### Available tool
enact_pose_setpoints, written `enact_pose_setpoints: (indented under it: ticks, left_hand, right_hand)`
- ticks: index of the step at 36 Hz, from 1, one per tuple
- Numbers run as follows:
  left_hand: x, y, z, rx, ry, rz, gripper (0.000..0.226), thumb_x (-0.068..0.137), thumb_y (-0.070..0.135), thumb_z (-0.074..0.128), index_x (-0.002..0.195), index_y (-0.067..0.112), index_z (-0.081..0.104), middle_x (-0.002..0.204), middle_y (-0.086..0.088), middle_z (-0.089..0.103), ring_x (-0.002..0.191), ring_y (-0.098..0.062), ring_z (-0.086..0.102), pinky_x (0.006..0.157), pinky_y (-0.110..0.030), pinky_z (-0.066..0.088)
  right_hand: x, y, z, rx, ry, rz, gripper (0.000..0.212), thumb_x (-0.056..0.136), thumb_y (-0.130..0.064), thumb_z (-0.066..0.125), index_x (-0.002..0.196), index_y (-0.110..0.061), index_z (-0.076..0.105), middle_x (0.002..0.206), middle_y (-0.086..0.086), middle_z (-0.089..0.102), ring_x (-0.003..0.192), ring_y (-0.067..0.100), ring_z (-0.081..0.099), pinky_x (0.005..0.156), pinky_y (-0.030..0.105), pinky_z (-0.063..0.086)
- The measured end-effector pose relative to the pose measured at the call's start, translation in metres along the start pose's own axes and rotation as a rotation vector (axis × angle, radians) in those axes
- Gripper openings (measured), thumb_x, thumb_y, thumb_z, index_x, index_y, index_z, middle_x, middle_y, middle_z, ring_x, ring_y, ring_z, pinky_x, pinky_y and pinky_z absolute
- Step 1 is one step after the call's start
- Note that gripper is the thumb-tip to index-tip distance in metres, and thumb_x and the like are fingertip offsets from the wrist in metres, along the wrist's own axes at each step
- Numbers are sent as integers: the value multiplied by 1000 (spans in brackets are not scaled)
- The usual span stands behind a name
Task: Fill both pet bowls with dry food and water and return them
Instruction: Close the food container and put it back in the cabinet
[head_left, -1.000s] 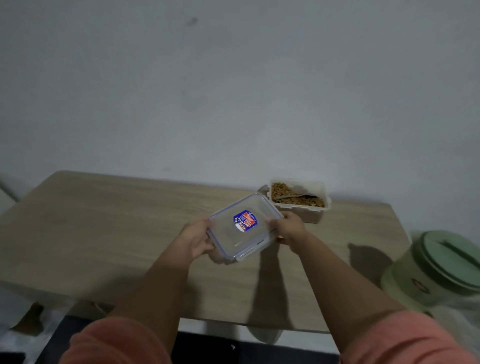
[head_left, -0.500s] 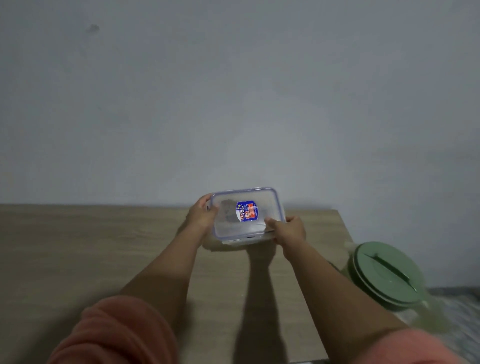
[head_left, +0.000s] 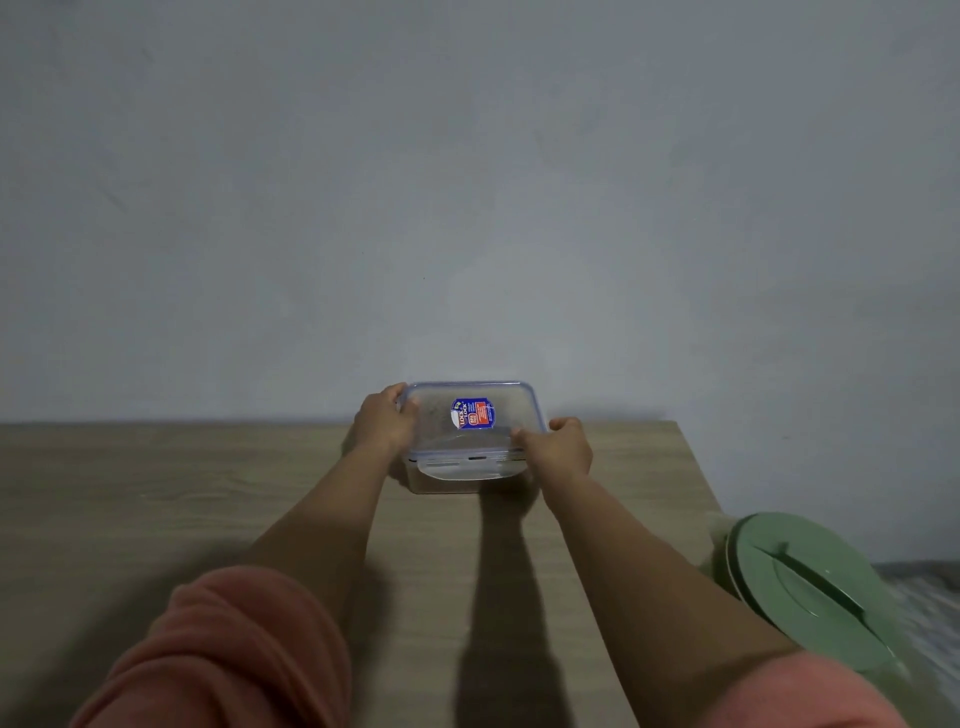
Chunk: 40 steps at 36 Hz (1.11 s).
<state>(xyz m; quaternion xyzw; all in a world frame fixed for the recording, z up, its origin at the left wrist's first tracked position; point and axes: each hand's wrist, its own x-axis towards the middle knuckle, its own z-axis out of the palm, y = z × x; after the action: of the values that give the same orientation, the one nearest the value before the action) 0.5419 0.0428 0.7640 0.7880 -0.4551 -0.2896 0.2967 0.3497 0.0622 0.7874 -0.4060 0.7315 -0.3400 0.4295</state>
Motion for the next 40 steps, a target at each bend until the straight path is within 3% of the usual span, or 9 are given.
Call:
enact_pose_setpoints:
  ticks: [6, 12, 17, 23, 29, 32, 35, 37, 40]
  left_hand:
    - [0, -13, 7, -32, 12, -30, 48, 94, 43, 50, 139, 24, 50, 140, -4, 54, 128, -27, 51, 106, -38, 41]
    - [-11, -16, 10, 22, 256, -109, 54, 82, 56, 60, 122, 21, 64, 125, -8, 63, 114, -30, 60, 97, -41, 50]
    - [-23, -10, 18, 81, 280, -106, 41, 91, 51, 49, 112, 22, 68, 115, -4, 70, 109, -30, 62, 90, -38, 49]
    - [-22, -5, 17, 140, 245, -173, 44, 93, 52, 46, 111, 20, 69, 113, -13, 68, 108, -34, 62, 92, -39, 49]
    - [-21, -6, 17, 175, 223, -179, 45, 94, 50, 39, 110, 18, 67, 114, -14, 67, 108, -35, 61, 92, -41, 50]
    - [-20, -3, 17, 208, 190, -46, 37, 99, 35, 35, 128, 21, 53, 126, -13, 58, 114, -36, 57, 95, -46, 48]
    - [-19, 3, 22, 369, 137, 189, 50, 99, 17, 40, 147, 27, 32, 152, -4, 30, 137, -26, 35, 110, -43, 36]
    - [-9, 5, 22, 476, 80, 310, 60, 97, 14, 47, 151, 24, 23, 159, 0, 18, 146, -19, 20, 114, -38, 27]
    - [7, 6, 18, 479, -28, 346, 60, 97, 14, 49, 151, 20, 24, 157, 0, 23, 143, -20, 26, 112, -40, 28]
  right_hand:
    - [0, 8, -1, -95, -13, 7, 58, 85, -30, 71, 131, -6, 45, 131, 15, 51, 116, 29, 54, 79, 27, 43]
    - [1, 5, 2, -294, 34, -17, 58, 86, -39, 66, 131, -7, 49, 136, 14, 37, 123, 31, 46, 97, 35, 43]
    - [2, 4, 6, -404, 29, -61, 58, 89, -41, 61, 130, -2, 52, 133, 15, 45, 122, 32, 47, 97, 37, 43]
    - [7, 8, 11, -340, 25, -34, 56, 88, -38, 63, 128, -1, 54, 129, 15, 51, 115, 32, 54, 94, 38, 48]
    - [10, 11, 9, -148, -62, 74, 44, 91, -30, 62, 122, 0, 56, 119, 17, 61, 106, 30, 60, 75, 29, 45]
    - [6, 9, 13, -215, -63, -18, 48, 93, -27, 57, 133, -3, 46, 129, 17, 53, 113, 32, 56, 89, 37, 50]
    - [-1, 12, 17, -231, -157, -173, 57, 99, -17, 42, 151, -21, 19, 138, 19, 35, 124, 34, 45, 106, 38, 38]
    - [-4, 16, 15, -244, -237, -200, 60, 102, -25, 37, 153, -27, 6, 145, 20, 22, 133, 35, 36, 111, 34, 28]
    - [-2, 22, 8, -270, -353, -200, 83, 94, -44, 52, 152, -30, -6, 150, 18, 13, 140, 36, 23, 115, 39, 23]
